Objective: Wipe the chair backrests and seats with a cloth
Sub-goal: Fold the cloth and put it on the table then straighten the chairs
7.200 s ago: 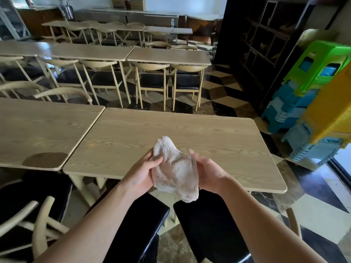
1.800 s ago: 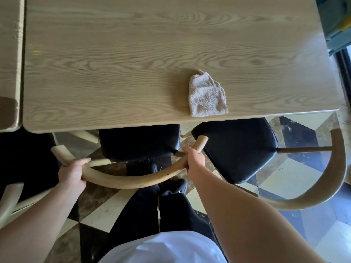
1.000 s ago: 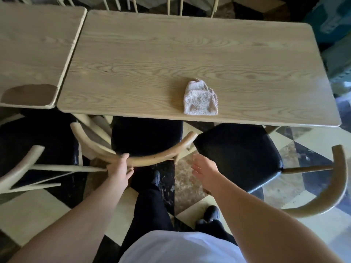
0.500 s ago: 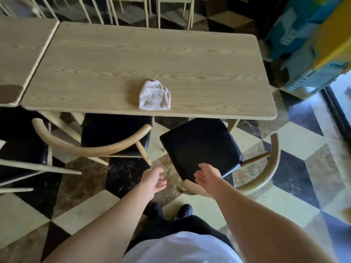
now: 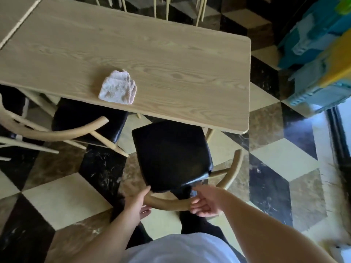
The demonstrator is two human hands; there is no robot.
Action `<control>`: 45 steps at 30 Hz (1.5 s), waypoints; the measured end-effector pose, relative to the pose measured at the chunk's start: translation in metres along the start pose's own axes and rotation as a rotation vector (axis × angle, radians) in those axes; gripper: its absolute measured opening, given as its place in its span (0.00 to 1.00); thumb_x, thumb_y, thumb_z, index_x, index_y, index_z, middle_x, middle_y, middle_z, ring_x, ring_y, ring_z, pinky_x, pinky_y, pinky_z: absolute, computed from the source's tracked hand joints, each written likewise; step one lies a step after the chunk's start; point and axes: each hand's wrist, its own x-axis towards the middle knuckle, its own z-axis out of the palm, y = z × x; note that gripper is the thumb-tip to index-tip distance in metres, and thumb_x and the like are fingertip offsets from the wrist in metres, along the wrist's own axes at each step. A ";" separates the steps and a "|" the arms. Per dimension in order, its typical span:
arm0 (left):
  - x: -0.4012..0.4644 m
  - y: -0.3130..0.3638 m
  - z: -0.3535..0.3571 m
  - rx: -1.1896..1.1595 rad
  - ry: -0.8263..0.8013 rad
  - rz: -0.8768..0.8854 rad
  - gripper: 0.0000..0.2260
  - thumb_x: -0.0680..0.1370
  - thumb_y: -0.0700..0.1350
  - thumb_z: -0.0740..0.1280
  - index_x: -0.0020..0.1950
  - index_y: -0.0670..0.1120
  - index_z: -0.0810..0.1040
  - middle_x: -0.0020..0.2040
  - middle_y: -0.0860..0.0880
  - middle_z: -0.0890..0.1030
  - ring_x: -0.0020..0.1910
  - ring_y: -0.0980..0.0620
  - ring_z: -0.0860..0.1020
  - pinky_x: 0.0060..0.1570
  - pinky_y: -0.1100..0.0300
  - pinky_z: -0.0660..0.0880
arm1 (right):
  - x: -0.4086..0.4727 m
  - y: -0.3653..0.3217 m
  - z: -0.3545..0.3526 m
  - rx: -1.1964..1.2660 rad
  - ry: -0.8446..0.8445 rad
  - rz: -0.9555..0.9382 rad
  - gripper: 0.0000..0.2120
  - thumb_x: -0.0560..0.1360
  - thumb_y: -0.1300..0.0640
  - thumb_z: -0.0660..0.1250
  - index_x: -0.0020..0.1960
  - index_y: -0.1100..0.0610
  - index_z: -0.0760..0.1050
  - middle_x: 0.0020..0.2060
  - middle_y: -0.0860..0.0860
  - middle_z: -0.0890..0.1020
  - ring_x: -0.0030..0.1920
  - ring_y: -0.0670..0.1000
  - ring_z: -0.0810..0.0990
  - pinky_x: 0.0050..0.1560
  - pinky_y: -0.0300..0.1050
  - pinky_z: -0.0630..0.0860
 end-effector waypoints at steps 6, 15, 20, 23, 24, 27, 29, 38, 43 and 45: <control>-0.013 -0.016 0.053 -0.242 0.213 -0.016 0.27 0.73 0.45 0.77 0.68 0.39 0.72 0.61 0.38 0.79 0.61 0.37 0.79 0.58 0.42 0.79 | -0.004 -0.030 -0.076 -0.107 0.621 -0.278 0.09 0.80 0.56 0.65 0.48 0.63 0.70 0.38 0.57 0.83 0.35 0.55 0.83 0.33 0.44 0.78; 0.020 -0.009 0.056 -0.361 0.240 -0.100 0.27 0.75 0.50 0.75 0.68 0.35 0.76 0.65 0.37 0.79 0.64 0.36 0.78 0.70 0.42 0.71 | 0.034 -0.040 -0.121 0.326 0.580 -0.310 0.23 0.73 0.55 0.78 0.62 0.58 0.71 0.51 0.58 0.81 0.51 0.58 0.83 0.58 0.56 0.81; 0.025 -0.010 0.052 -0.408 0.246 -0.098 0.27 0.70 0.43 0.77 0.66 0.37 0.77 0.60 0.37 0.82 0.56 0.35 0.82 0.54 0.44 0.79 | 0.050 -0.047 -0.123 0.395 0.563 -0.283 0.21 0.72 0.57 0.78 0.59 0.53 0.72 0.44 0.54 0.81 0.40 0.55 0.81 0.43 0.50 0.79; 0.029 -0.013 0.050 -0.379 0.273 -0.102 0.29 0.67 0.44 0.78 0.66 0.38 0.77 0.60 0.37 0.82 0.56 0.33 0.82 0.57 0.38 0.78 | 0.056 -0.053 -0.125 0.388 0.558 -0.228 0.23 0.71 0.57 0.79 0.60 0.57 0.72 0.42 0.55 0.80 0.38 0.54 0.80 0.38 0.48 0.76; 0.032 -0.013 0.049 -0.369 0.299 -0.102 0.30 0.66 0.44 0.79 0.66 0.38 0.77 0.60 0.37 0.82 0.56 0.33 0.82 0.58 0.35 0.77 | 0.059 -0.054 -0.126 0.384 0.556 -0.210 0.23 0.71 0.57 0.80 0.60 0.59 0.73 0.41 0.55 0.80 0.37 0.54 0.79 0.35 0.47 0.75; 0.036 -0.013 0.049 -0.334 0.358 -0.089 0.29 0.66 0.43 0.78 0.66 0.38 0.76 0.58 0.38 0.82 0.54 0.34 0.82 0.58 0.36 0.78 | 0.067 -0.057 -0.129 0.376 0.557 -0.180 0.20 0.71 0.57 0.78 0.59 0.61 0.76 0.39 0.55 0.79 0.36 0.53 0.78 0.32 0.46 0.72; 0.036 -0.012 0.050 -0.310 0.372 -0.078 0.25 0.69 0.40 0.74 0.65 0.35 0.76 0.56 0.38 0.81 0.54 0.36 0.81 0.59 0.38 0.77 | 0.069 -0.057 -0.131 0.365 0.559 -0.170 0.16 0.73 0.59 0.74 0.58 0.61 0.76 0.39 0.55 0.78 0.36 0.53 0.77 0.32 0.46 0.71; 0.037 0.005 0.037 -0.256 0.309 0.028 0.09 0.75 0.35 0.65 0.55 0.40 0.75 0.53 0.38 0.73 0.47 0.40 0.74 0.49 0.46 0.73 | 0.061 -0.046 -0.114 0.335 0.548 -0.186 0.13 0.70 0.63 0.70 0.53 0.60 0.73 0.38 0.56 0.77 0.32 0.51 0.75 0.30 0.46 0.72; 0.044 0.051 0.003 -0.179 0.358 0.066 0.24 0.73 0.35 0.72 0.67 0.38 0.72 0.49 0.40 0.75 0.45 0.42 0.76 0.53 0.45 0.76 | 0.060 -0.040 -0.078 0.451 0.552 -0.171 0.13 0.67 0.65 0.71 0.50 0.62 0.75 0.38 0.57 0.79 0.36 0.54 0.78 0.33 0.48 0.75; 0.047 0.072 -0.007 -0.181 0.307 0.079 0.25 0.71 0.35 0.72 0.68 0.41 0.72 0.52 0.40 0.75 0.51 0.40 0.76 0.57 0.43 0.77 | 0.056 -0.041 -0.062 0.511 0.560 -0.175 0.13 0.67 0.65 0.72 0.51 0.62 0.75 0.39 0.57 0.80 0.36 0.54 0.80 0.32 0.48 0.75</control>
